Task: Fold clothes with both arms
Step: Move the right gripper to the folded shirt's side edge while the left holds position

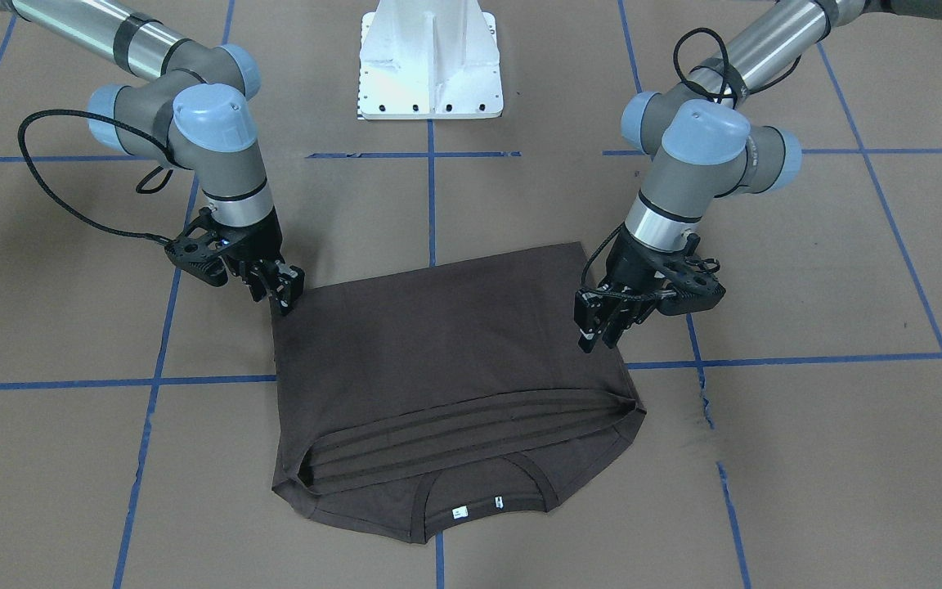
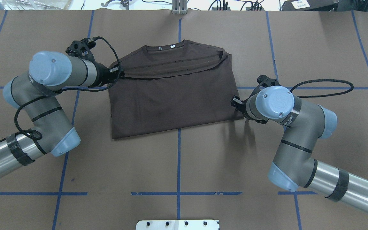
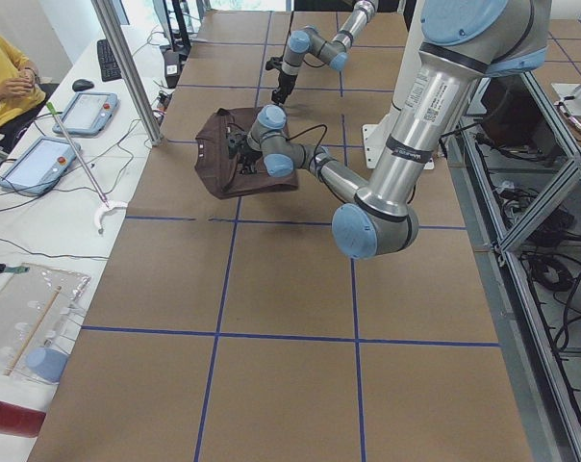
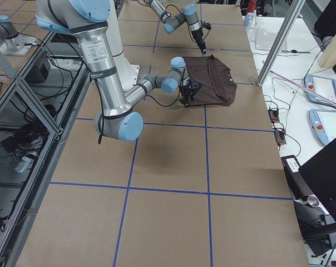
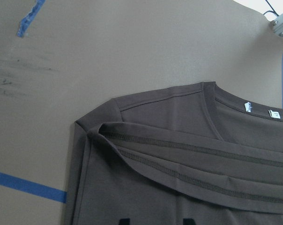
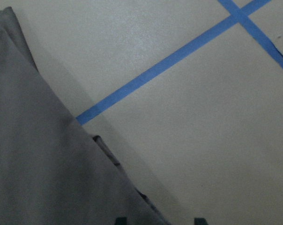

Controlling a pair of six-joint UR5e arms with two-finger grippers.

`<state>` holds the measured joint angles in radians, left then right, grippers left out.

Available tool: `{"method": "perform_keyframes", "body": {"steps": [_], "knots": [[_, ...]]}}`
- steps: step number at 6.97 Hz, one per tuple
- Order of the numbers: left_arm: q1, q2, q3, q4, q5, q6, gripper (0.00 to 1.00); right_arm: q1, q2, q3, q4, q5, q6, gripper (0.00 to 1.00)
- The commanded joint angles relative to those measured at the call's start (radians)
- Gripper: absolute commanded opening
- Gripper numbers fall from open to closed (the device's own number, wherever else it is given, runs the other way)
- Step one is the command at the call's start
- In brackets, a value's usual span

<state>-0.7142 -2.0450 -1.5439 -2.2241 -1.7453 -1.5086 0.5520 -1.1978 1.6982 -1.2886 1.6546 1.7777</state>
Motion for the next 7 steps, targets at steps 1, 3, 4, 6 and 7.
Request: {"method": "perform_keyframes", "body": {"steps": [1,3,4,6,7], "knots": [[-0.004,0.0,-0.011,0.001,0.001,-0.001,0.49,-0.007,-0.009,0.003,0.0,-0.003,0.0,0.45],[-0.007,0.003,-0.024,0.001,0.001,-0.002,0.49,-0.011,0.001,0.005,-0.002,-0.004,0.002,0.04],[-0.008,0.006,-0.042,0.003,0.006,-0.004,0.49,-0.012,0.004,0.005,-0.002,-0.006,0.0,0.0],[-0.01,0.008,-0.047,0.006,0.016,-0.004,0.5,-0.012,0.018,0.006,0.0,-0.003,0.0,0.0],[-0.01,0.008,-0.047,0.006,0.016,-0.004,0.49,-0.006,0.005,0.049,-0.003,0.002,-0.001,0.0]]}}
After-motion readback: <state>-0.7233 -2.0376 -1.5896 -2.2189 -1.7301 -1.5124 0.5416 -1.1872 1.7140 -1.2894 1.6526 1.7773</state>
